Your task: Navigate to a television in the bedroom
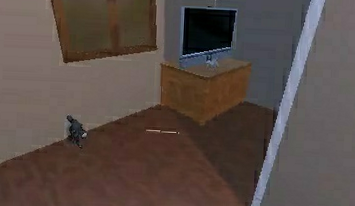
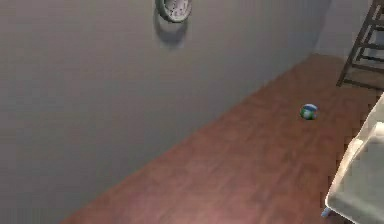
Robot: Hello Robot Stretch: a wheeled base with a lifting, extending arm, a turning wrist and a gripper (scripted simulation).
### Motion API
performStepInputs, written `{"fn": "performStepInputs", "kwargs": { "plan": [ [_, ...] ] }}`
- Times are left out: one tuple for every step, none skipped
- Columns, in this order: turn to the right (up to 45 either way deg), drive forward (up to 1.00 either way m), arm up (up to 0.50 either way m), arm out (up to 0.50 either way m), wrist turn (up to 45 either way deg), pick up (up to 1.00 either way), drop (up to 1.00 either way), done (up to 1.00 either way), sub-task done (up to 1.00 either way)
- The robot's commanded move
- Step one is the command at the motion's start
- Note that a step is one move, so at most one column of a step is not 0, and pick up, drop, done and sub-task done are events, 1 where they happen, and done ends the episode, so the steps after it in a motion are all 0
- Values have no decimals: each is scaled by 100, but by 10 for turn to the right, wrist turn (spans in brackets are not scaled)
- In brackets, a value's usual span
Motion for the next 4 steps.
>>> {"fn": "performStepInputs", "kwargs": {
  "plan": [
    [0,100,0,0,0,0,0,0,0],
    [-30,0,0,0,0,0,0,0,0],
    [0,70,0,0,0,0,0,0,0],
    [180,0,0,0,0,0,0,0,0]
  ]
}}
